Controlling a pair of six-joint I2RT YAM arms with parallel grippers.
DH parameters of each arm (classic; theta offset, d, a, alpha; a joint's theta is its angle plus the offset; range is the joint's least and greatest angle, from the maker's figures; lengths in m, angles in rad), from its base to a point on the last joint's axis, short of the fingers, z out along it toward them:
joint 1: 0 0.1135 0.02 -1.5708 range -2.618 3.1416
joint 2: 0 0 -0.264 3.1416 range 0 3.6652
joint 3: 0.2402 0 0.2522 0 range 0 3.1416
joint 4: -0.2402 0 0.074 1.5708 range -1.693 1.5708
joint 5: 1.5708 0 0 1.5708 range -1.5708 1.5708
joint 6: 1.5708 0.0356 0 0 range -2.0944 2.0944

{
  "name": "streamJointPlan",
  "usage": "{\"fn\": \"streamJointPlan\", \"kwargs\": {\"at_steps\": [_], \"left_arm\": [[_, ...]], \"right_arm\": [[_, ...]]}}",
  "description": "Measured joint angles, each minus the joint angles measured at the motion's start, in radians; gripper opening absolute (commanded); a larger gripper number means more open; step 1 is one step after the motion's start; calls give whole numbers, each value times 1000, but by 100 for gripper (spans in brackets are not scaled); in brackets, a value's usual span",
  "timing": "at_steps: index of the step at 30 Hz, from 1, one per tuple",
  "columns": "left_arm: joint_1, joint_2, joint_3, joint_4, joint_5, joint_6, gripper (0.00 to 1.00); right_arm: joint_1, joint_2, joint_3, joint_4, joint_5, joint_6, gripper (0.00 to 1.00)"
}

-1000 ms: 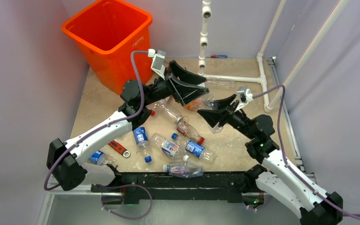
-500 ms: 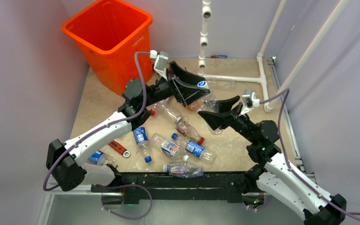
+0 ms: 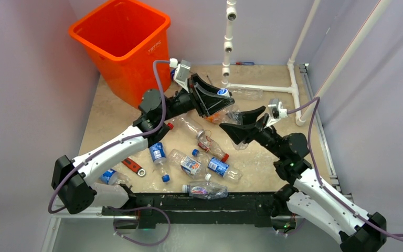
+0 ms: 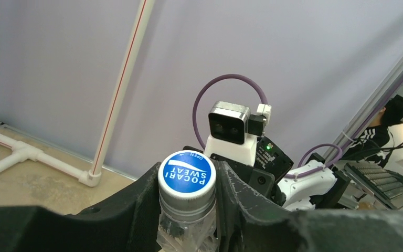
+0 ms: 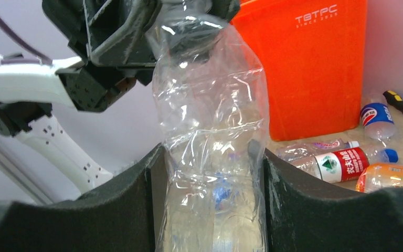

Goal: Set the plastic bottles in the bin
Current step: Place the plastic bottle in the trash bin.

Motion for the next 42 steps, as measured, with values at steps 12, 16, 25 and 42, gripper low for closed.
{"fn": "streamJointPlan", "kwargs": {"at_steps": [12, 16, 25, 42], "left_arm": [[-8, -5, 10, -95, -34, 106, 0], [-7, -23, 92, -285, -124, 235, 0], [7, -80, 407, -510, -639, 659, 0], [489, 353, 718, -152, -1133, 1055, 0]], "right_arm": [[3, -14, 14, -69, 19, -1, 99], [3, -79, 70, -220, 59, -36, 99], [4, -285, 125, -403, 173, -83, 99], [4, -300, 46, -532, 237, -93, 99]]}}
